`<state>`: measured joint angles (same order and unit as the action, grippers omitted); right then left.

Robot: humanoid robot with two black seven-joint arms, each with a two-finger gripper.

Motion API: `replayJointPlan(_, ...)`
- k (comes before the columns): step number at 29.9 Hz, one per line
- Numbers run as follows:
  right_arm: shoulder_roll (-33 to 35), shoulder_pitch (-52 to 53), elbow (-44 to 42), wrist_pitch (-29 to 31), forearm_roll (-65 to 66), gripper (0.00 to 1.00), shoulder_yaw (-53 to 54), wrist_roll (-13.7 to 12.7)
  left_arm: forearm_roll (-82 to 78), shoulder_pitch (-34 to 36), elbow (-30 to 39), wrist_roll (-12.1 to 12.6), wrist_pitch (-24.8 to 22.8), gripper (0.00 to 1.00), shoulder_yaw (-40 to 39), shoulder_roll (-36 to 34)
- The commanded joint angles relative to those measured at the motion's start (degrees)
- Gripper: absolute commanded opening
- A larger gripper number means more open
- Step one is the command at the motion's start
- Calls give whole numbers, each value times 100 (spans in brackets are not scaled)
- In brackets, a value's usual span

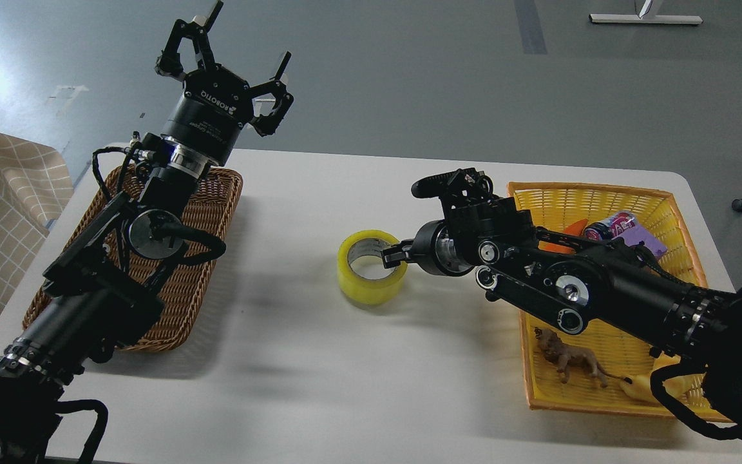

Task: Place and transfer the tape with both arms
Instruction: 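Release the tape roll on the table and raise the right gripper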

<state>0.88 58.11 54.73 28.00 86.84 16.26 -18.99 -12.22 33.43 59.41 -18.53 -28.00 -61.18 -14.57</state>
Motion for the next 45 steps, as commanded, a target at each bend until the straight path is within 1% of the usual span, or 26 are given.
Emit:
replayJointPlan(1,-9,-19,3,0,0,37,0,1,0,-3,0,-1,0,98,0,6)
replayJointPlan(2,-9,-19,3,0,0,38,0,1,0,6,0,8,0,98,0,-2)
replayJointPlan(3,-9,-19,3,0,-9,44,0,1,0,6,0,-1,0,98,0,-2)
replayJointPlan(6,-9,-10,3,0,-27,49,9,1,0,6,0,-1,0,98,0,-2)
replayJointPlan(7,-9,-10,11,0,-27,53,9,1,0,6,0,-1,0,98,0,-2)
replayJointPlan(8,0,-2,12,0,-44,61,44,1,0,-3,0,8,0,98,0,6)
replayJointPlan(9,-9,7,20,0,-44,73,79,1,0,-3,0,8,0,98,0,7)
replayJointPlan(10,-9,25,20,0,-44,82,105,9,0,-3,0,8,0,98,0,7)
replayJointPlan(11,9,25,64,0,-70,94,193,9,0,-3,0,8,0,98,0,7)
replayJointPlan(15,88,51,161,0,-88,98,623,9,0,-3,0,8,0,98,0,-2)
replayJointPlan(19,500,78,661,0,-97,99,1019,9,0,-3,0,8,0,98,0,-2)
replayJointPlan(23,1071,8,1346,0,-88,99,1502,9,0,-12,-17,8,0,98,0,-64)
replayJointPlan(25,1221,-36,1505,0,-97,99,1722,27,0,-12,-17,8,0,98,0,-81)
replayJointPlan(28,1423,-474,1865,0,-106,99,2598,71,-9,-12,-26,25,0,98,9,-99)
replayJointPlan(29,1433,-702,2023,0,-114,99,3045,80,-9,-3,-35,25,0,98,9,-99)
replayJointPlan(31,1424,-958,2208,0,-158,99,3513,88,-9,-12,-35,25,0,98,18,-99)
replayJointPlan(32,1380,-1247,2409,0,-280,99,3994,88,-9,-12,-35,25,0,98,27,-99)
replayJointPlan(35,1292,-1784,2718,0,-702,99,4893,88,-17,-3,-35,34,0,98,36,-116)
replayJointPlan(42,616,-2531,2552,0,-2273,99,6782,80,-26,-3,-35,43,0,98,62,-187)
replayJointPlan(44,536,-2603,2482,0,-2661,99,7013,88,-26,-3,-35,52,0,98,71,-187)
replayJointPlan(45,467,-2620,2412,0,-3098,99,7179,80,-26,6,-26,52,0,98,79,-196)
